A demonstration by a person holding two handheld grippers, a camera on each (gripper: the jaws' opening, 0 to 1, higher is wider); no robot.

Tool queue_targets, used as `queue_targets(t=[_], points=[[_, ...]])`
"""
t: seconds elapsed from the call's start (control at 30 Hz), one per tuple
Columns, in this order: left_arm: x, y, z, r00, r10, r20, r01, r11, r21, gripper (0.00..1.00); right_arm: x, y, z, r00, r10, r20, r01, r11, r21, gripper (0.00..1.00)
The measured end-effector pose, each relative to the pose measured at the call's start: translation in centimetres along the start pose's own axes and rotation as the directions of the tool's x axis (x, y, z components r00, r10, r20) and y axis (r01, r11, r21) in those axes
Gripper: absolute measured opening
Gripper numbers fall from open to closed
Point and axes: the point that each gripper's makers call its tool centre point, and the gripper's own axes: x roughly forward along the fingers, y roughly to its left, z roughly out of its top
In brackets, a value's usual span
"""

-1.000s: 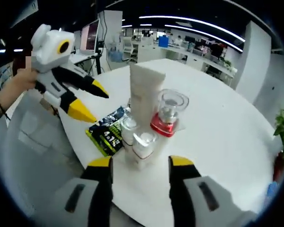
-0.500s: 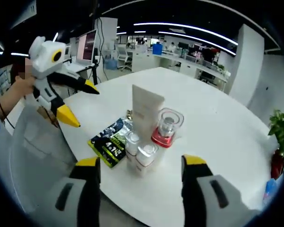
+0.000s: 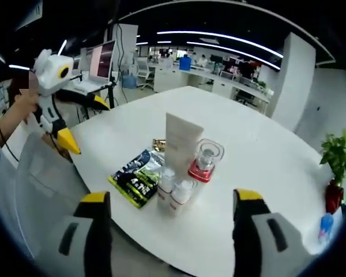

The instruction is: Arrange the skincare products in the storage area until every visible bottle or jar stands upright without overlapping.

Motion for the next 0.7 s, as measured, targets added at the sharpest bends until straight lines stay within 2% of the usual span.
queue_targets(t=[0.27, 0.43, 0.7], points=[[-1.2, 0.3, -0.4, 1.000, 0.008, 0.003, -0.008, 1.000, 0.013, 0.95, -0.6, 0.5, 0.0, 1.000, -0.011, 0.016, 0.011, 1.000, 0.008, 0.94], [-1.0, 0.6, -0.7, 1.000, 0.025, -0.002, -0.025, 1.000, 0.017, 0.97, -0.4, 0.5, -0.2, 1.000, -0.008, 0.015, 0.008, 1.000, -0.003, 0.99], [-0.1, 1.0, -0.5, 0.999, 0.043, -0.025, -0.043, 0.999, 0.010, 0.97, -0.2, -0.5, -0.2, 0.999, 0.024, 0.027, -0.024, 1.000, 0.001, 1.00]])
